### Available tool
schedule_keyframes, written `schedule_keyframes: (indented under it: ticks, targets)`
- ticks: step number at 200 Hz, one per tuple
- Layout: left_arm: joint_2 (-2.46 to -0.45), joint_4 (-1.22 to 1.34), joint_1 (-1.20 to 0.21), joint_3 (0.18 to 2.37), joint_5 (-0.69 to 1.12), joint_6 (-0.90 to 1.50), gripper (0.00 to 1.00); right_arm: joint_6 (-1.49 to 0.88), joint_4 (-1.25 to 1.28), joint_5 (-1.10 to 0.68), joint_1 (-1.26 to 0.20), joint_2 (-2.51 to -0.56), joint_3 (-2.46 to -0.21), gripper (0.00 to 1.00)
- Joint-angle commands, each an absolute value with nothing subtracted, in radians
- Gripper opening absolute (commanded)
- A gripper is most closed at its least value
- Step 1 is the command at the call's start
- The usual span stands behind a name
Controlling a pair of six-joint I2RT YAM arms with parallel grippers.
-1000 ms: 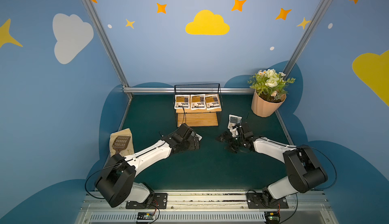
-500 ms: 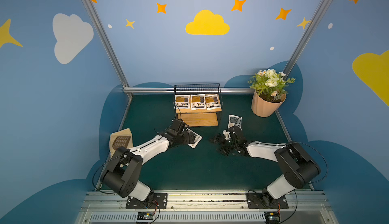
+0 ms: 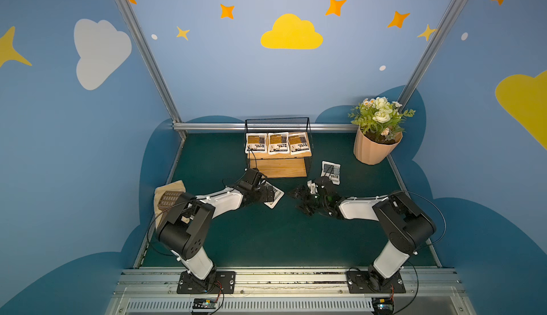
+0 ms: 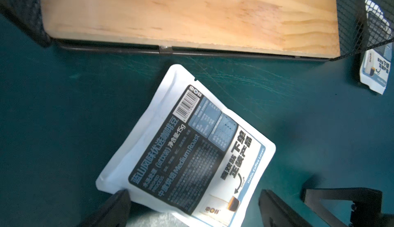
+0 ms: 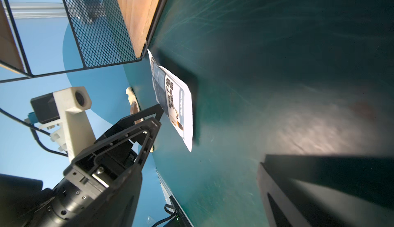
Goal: Place the bagged coffee beans on the shelf by color
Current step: Adjust the bagged coffee beans at the center of the board, then pick up the bagged coffee beans at the center of the board.
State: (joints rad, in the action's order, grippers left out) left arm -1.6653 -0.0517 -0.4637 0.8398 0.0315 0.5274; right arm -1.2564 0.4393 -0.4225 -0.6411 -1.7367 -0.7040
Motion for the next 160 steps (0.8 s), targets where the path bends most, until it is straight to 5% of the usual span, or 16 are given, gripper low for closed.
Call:
schedule_keyframes:
  ticks: [1,160]
  targets:
    - [-1.679,-0.017,-0.459,0.852,0.037,0.527,1.0,-1.279,0.425,-0.416,-0.659,-1.798,-0.715,0.88]
    - [-1.664,0.04,-0.459,0.767,0.049,0.57,1.0,-1.447,0.497,-0.281,-0.752,-2.022,-0.79,0.68]
